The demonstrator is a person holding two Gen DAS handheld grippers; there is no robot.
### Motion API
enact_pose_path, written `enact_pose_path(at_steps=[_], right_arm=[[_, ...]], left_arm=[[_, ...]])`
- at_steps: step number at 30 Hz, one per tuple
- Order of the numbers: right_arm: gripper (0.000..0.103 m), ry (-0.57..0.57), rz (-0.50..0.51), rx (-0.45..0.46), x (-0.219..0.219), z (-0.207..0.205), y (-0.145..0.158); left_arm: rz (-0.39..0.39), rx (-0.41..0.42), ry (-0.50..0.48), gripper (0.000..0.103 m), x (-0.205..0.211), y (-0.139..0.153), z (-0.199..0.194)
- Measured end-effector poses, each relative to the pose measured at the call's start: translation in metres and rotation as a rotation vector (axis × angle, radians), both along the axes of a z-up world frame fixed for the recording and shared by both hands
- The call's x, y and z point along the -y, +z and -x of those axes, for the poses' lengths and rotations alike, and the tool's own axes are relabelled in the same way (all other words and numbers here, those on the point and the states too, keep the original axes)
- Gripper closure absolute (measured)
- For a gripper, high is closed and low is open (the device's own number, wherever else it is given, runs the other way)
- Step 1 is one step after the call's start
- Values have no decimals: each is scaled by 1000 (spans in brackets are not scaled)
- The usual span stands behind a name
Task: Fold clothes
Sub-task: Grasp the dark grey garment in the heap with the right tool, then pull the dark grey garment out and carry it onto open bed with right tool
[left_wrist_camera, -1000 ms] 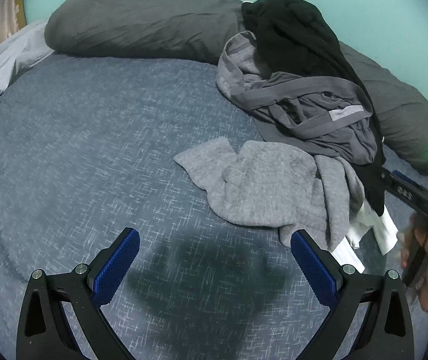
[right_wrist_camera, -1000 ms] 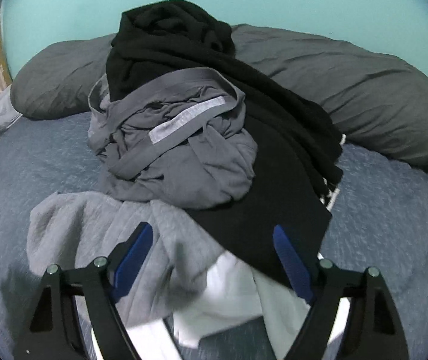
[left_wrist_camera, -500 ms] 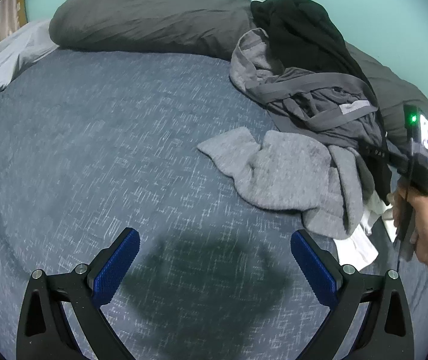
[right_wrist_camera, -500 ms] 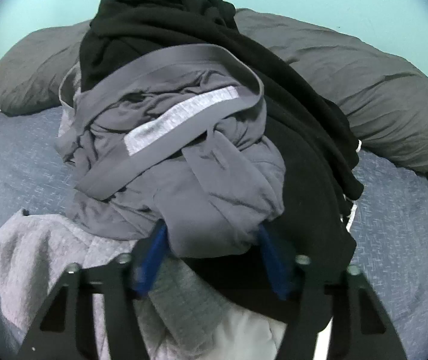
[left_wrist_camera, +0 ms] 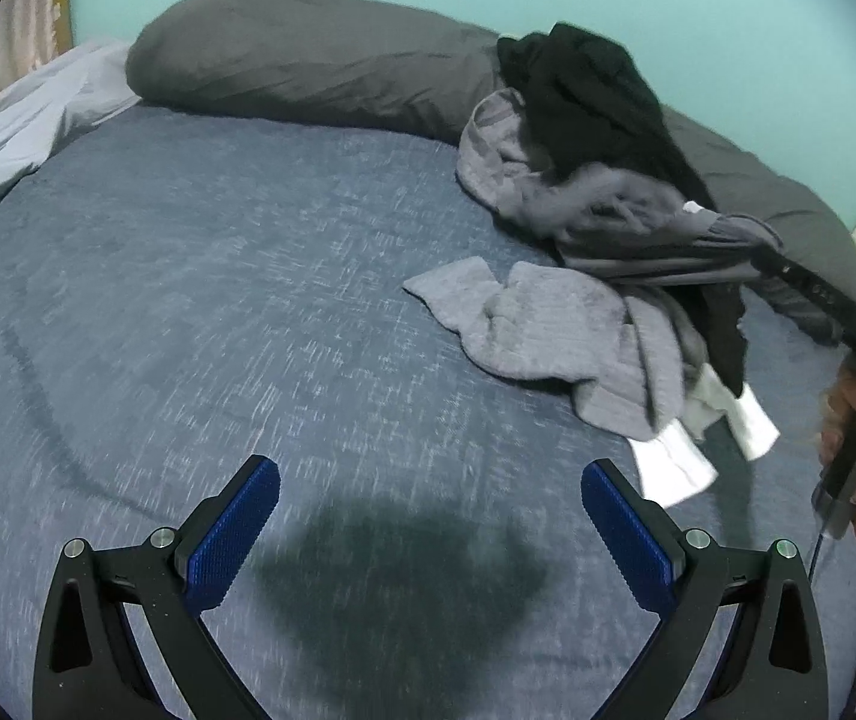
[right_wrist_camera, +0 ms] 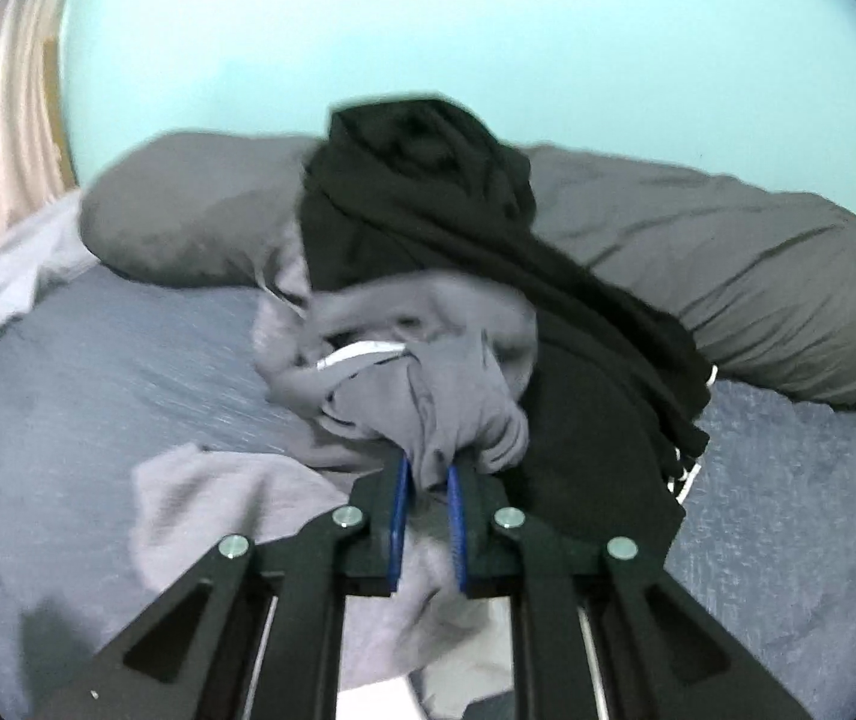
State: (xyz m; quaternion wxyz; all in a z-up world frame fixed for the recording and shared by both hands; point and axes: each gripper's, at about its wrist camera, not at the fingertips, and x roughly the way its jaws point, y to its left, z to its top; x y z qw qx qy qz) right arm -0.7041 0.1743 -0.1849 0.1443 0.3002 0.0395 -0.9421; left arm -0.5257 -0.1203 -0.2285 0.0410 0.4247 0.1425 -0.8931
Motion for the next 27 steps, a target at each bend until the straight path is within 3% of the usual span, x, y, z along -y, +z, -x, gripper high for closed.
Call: enact_pose_path(at_steps=[13, 27], right_arm=[[92, 116, 147, -136, -12, -185, 109], [92, 203, 235, -175, -39, -416, 156]], left_arm=[[-13, -64, -33, 0, -35, 36, -127], [9, -152, -98, 0, -75, 88, -274]])
